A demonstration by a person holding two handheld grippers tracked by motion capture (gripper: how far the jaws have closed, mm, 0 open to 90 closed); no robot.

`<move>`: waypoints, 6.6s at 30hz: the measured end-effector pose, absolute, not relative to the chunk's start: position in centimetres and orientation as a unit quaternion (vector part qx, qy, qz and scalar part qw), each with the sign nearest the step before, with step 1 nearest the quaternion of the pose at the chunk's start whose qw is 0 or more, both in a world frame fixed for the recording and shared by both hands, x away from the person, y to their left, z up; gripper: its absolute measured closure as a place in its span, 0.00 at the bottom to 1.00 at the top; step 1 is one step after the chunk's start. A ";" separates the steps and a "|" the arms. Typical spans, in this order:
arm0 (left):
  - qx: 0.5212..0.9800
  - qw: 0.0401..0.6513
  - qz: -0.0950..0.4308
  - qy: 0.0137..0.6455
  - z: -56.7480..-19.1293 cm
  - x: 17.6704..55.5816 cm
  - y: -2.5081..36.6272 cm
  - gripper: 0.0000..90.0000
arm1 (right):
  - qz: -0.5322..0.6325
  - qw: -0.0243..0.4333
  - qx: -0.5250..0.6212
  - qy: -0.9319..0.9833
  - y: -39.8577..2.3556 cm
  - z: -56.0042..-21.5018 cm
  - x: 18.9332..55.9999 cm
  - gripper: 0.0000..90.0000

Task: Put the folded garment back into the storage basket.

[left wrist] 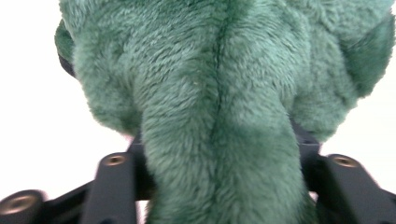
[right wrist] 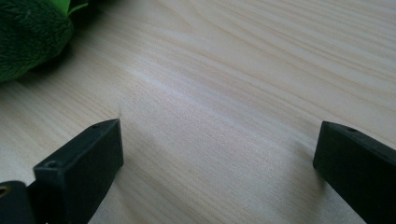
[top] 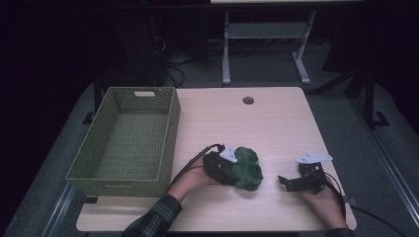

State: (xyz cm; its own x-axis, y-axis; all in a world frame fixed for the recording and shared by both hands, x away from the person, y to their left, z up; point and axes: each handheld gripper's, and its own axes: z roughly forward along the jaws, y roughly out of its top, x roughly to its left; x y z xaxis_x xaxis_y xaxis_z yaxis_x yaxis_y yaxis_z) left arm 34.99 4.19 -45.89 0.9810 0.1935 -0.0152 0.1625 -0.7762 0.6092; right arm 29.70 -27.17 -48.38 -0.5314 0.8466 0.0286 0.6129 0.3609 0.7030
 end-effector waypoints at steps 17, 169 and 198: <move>0.937 0.319 0.009 0.146 -44.3 34.5 4.2 0.74 | 0.339 0.172 0.452 0.807 -27.2 -48.4 29.7 0.01; 0.851 0.279 0.149 0.419 -37.2 37.3 33.4 0.16 | 0.335 0.175 0.463 0.802 -27.1 -48.4 29.7 0.00; 0.846 0.384 0.152 0.338 -32.8 35.0 22.7 0.16 | 0.334 0.176 0.464 0.801 -27.1 -48.4 29.7 0.00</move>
